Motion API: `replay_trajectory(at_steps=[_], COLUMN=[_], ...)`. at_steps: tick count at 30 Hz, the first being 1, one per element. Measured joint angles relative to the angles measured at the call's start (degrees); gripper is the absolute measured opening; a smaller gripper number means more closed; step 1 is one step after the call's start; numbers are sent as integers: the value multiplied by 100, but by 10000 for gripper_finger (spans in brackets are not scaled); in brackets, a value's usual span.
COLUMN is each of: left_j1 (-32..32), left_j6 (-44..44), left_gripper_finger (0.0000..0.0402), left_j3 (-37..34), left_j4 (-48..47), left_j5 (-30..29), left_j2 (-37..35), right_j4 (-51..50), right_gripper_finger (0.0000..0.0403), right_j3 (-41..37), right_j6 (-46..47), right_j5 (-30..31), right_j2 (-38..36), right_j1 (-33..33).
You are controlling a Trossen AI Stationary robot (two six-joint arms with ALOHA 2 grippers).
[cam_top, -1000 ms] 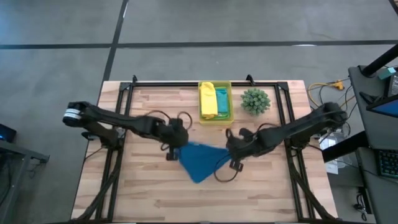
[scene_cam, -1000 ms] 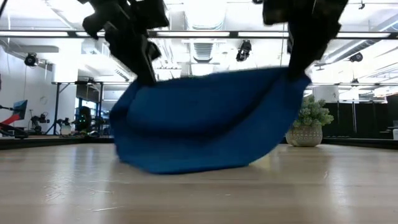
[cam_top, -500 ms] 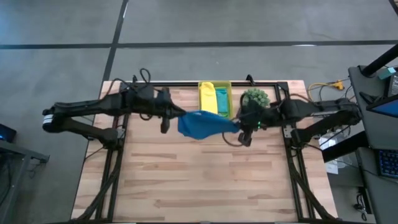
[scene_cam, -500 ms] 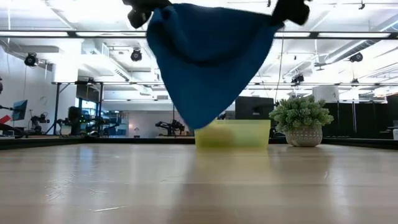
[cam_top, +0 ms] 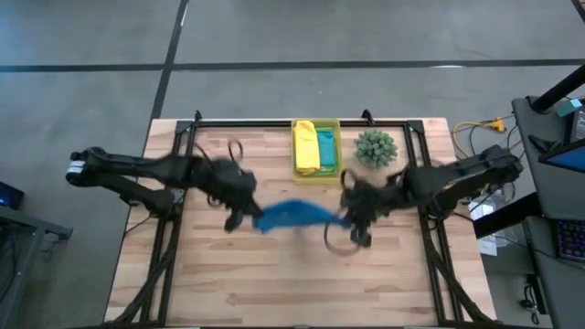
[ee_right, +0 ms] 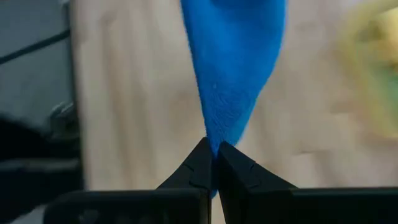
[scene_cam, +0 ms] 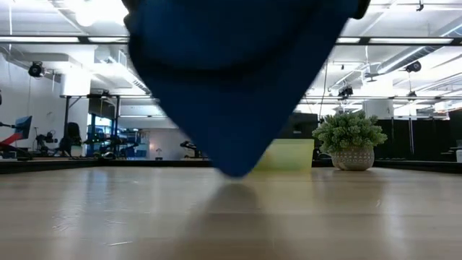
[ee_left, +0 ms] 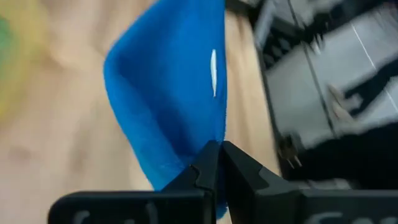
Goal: Fold microfiber towels
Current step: Fold the blue microfiber cloth
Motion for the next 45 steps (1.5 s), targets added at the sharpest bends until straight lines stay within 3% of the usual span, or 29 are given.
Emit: replay_trajectory(at_steps=[5, 8, 11, 14, 25, 36, 40, 45], left_j1=[-1214, -1838, -2174, -2200, -2172, -1914, -1755, -1584], left_j6=[-947, -1404, -1671, -1817, -1932, -1917, -1818, -1742], left_gripper_finger=[0, 0, 0, 0, 0, 2, 34, 111], left_j3=[-309, -429, -576, -707, -708, -714, -727, -752], left_j4=[579, 1548, 2583, 2742, 2962, 2991, 2942, 2848], left_j5=[6, 167, 180, -4, -465, -522, -625, -784], left_j2=[489, 876, 1279, 1802, 3677, 4000, 3893, 3665], right_j4=[381, 365, 550, 550, 1145, 1749, 1914, 2005], right_gripper_finger=[8, 8, 8, 8, 8, 8, 8, 8], right_j3=[29, 148, 216, 132, -483, -1307, -1602, -1858], right_j6=[613, 991, 1108, 1037, 74, -555, -614, -616], right_j5=[-822, -1322, -1427, -1418, -1321, -1267, -1223, -1221], right_j2=[643, 888, 1030, 1215, 2166, 2084, 2034, 2022], right_j1=[891, 1342, 1681, 1734, 1022, 150, -183, -514])
